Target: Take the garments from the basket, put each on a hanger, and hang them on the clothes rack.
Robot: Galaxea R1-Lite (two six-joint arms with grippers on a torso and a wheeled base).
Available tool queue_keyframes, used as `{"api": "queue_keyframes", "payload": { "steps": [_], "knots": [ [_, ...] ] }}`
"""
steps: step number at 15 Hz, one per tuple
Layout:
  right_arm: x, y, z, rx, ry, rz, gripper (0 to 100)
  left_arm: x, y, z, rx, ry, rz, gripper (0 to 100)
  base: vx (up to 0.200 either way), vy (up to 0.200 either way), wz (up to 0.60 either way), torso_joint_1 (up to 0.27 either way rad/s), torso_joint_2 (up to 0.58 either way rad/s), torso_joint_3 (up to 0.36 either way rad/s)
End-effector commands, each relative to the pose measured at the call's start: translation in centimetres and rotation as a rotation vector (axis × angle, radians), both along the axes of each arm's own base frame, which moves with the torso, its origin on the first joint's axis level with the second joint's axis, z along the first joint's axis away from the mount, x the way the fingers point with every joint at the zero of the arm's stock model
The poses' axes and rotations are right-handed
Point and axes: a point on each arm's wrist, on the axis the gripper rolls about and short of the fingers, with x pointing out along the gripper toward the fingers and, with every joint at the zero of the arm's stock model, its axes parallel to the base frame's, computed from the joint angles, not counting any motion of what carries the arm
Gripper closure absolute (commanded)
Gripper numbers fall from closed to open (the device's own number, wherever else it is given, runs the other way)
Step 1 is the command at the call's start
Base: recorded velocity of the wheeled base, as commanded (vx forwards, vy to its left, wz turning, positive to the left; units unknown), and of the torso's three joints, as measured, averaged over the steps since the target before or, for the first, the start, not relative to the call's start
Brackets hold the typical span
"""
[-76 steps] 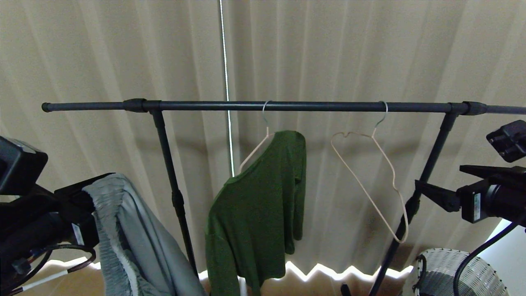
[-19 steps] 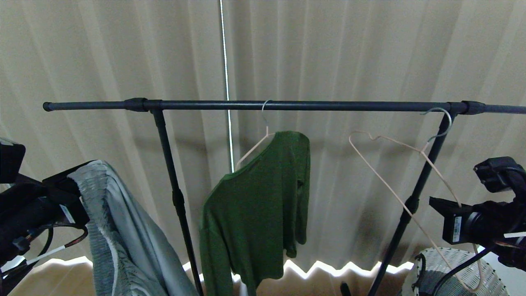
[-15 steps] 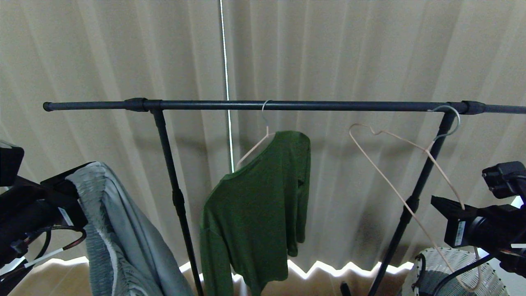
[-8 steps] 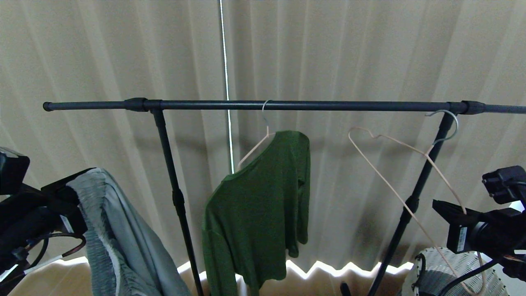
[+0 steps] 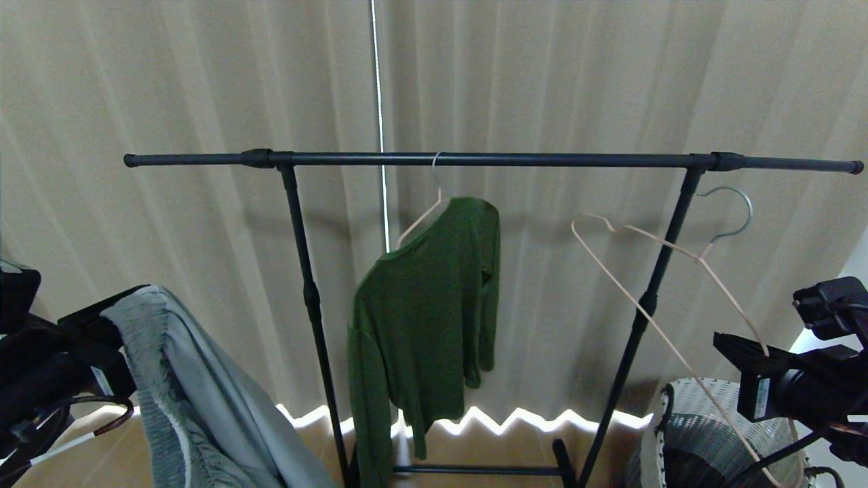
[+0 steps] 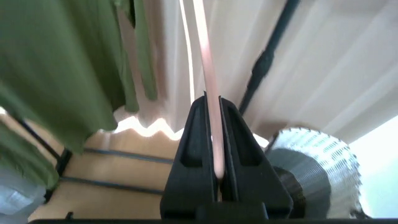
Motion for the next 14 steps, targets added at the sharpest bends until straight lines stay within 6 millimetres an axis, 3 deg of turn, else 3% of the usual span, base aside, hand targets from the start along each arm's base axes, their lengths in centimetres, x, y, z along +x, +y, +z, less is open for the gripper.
{"api": "queue_keyframes", "payload": {
  "steps": [1, 4, 14],
  "knots": [
    [-0.2, 0.2, -0.2, -0.004, 0.007, 0.012, 100, -0.3, 0.0, 0.3, 0.000, -0.019, 0.004, 100, -0.200, 0.000, 0.00, -0.002, 0.00, -0.002],
    [-0.2, 0.1, -0.2, -0.004, 0.009, 0.012, 100, -0.5, 0.3, 0.3, 0.019, -0.023, 0.025, 100, -0.200, 0.000, 0.00, -0.001, 0.00, 0.007],
    [-0.2, 0.3, -0.5, -0.007, 0.022, 0.020, 100, -1.0, 0.6, -0.8, 0.035, 0.017, 0.046, 100, 0.000, 0.000, 0.00, 0.000, 0.00, 0.000]
  ]
}}
